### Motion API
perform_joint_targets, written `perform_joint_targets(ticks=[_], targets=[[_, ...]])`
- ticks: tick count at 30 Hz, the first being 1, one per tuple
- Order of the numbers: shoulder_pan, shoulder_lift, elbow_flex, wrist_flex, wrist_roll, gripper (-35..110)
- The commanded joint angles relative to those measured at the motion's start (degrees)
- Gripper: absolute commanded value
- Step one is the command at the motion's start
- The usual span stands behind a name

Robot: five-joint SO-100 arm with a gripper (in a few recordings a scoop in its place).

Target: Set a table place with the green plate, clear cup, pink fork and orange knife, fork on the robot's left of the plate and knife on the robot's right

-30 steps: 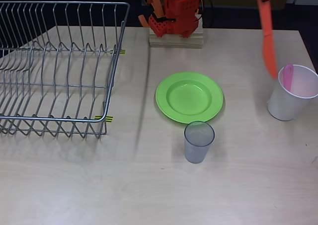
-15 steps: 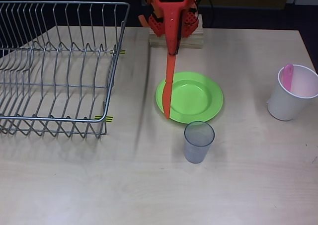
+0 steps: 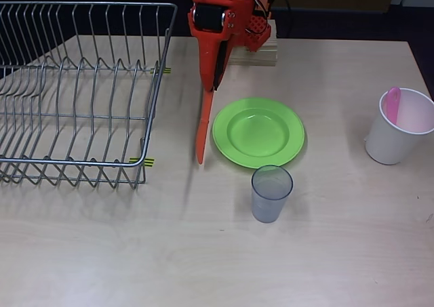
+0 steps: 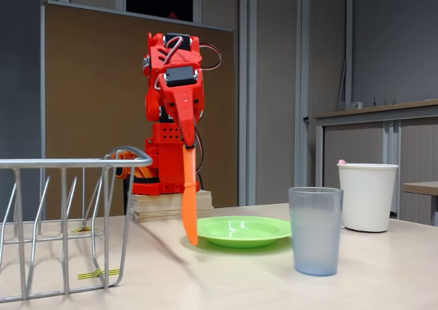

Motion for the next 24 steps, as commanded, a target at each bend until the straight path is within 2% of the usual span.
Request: perform_joint_targets(ticks=[1, 12, 16, 21, 24], targets=[[2.99, 0.62, 1.67, -2.37, -0.09, 0], [6.59, -2.11, 8.96, -7.65, 3.43, 0], [6.24, -2.02, 9.93, -5.62, 5.80, 0], [4.92, 0.26, 11.43, -5.27, 7.91, 13], [4.39, 2.64, 13.10, -5.36, 11.07, 15]])
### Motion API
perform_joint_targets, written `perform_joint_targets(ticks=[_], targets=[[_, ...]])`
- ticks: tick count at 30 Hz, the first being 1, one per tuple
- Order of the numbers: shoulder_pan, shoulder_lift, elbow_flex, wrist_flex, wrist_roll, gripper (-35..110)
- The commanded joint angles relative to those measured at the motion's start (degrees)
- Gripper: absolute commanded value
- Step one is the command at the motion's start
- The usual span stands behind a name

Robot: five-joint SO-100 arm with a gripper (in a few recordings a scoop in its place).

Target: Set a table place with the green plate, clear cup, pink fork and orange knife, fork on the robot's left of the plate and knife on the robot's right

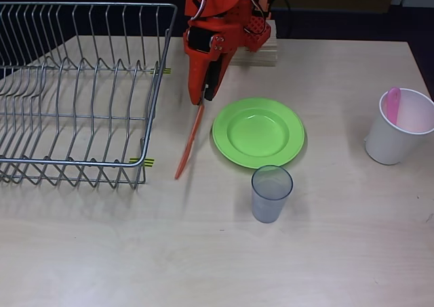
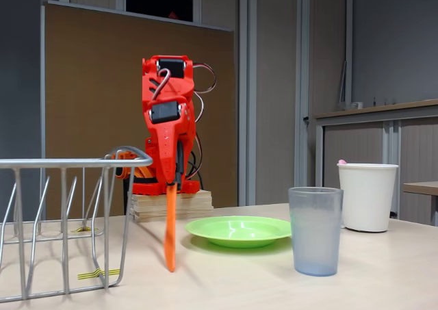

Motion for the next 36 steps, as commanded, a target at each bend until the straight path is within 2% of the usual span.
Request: perform_joint_targets(ticks=[1, 9, 15, 17, 21, 28, 36], targets=[[-0.09, 3.08, 1.58, 0.70, 3.78, 17], [-1.14, 6.50, 3.34, 0.70, 5.89, 19], [-4.92, 6.68, -2.20, 1.14, 0.26, 14], [-7.47, 5.62, -7.82, 4.39, -1.05, 13], [-14.68, 0.97, -22.41, 12.92, 0.00, 15], [-31.73, -18.63, -49.83, 23.03, 5.71, 20], [-48.96, -35.60, -61.61, 27.60, 14.59, 17]])
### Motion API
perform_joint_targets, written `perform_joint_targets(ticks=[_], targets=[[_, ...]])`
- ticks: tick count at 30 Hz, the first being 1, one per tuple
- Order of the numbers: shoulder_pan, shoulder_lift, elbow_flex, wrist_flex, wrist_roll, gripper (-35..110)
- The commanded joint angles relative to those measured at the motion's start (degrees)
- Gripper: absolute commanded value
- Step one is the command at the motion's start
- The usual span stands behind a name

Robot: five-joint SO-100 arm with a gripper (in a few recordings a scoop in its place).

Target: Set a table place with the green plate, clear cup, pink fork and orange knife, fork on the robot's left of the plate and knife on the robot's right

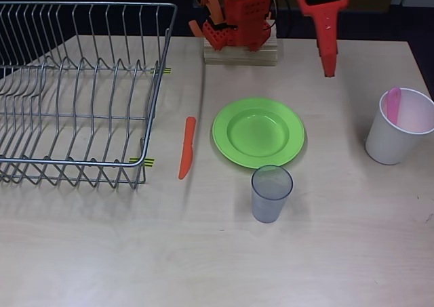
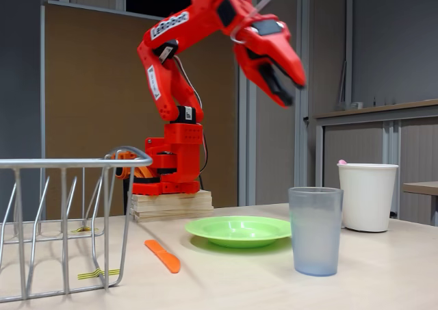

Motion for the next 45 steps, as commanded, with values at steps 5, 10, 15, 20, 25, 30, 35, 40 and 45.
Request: perform_joint_targets(ticks=[5, 10, 15, 20, 25, 30, 35, 40, 45], targets=[[-13.80, -10.90, -7.65, 0.09, 6.06, 16], [-18.63, -17.49, -12.30, 0.18, 9.14, 15], [-21.53, -21.62, -15.29, -0.44, 11.34, 12], [-24.43, -24.08, -15.64, -2.55, 13.45, 11], [-25.22, -26.89, -15.64, -5.10, 13.80, 10], [-25.58, -29.18, -15.47, -7.12, 13.89, 10], [-25.84, -29.62, -13.62, -9.67, 14.06, 10], [-25.75, -29.71, -12.04, -11.16, 13.89, 9], [-26.28, -28.30, -9.58, -12.13, 14.50, 10]])
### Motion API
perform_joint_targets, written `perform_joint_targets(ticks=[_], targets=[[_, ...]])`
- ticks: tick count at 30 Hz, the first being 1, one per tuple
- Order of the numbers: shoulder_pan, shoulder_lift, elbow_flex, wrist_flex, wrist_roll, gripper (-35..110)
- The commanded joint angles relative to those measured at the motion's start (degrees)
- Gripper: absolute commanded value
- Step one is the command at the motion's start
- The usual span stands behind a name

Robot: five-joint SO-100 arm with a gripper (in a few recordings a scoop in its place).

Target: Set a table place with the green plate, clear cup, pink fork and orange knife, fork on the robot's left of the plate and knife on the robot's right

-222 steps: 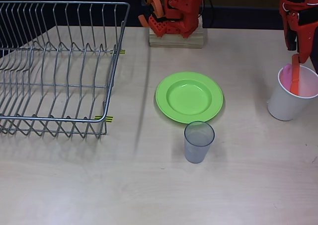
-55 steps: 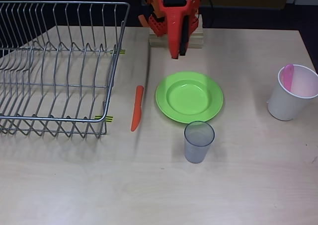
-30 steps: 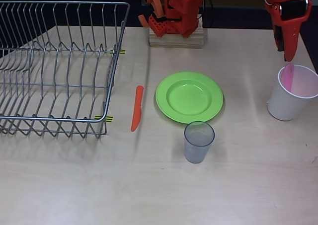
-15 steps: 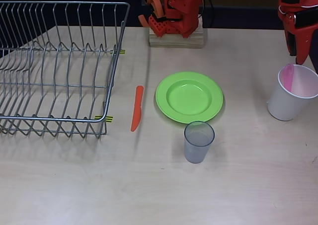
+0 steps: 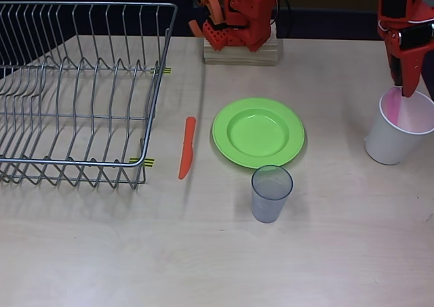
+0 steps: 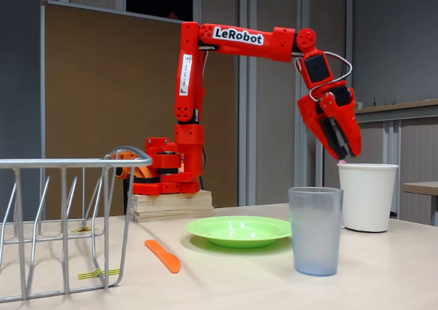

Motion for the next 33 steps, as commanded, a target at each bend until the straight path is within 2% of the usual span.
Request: perform_joint_targets(ticks=[1, 20, 33], targets=[[-1.58, 2.37, 1.23, 0.18, 1.41, 10], [-1.58, 2.64, 3.87, -2.81, 1.49, 7], [-2.11, 1.58, 3.60, -3.60, 2.37, 17]])
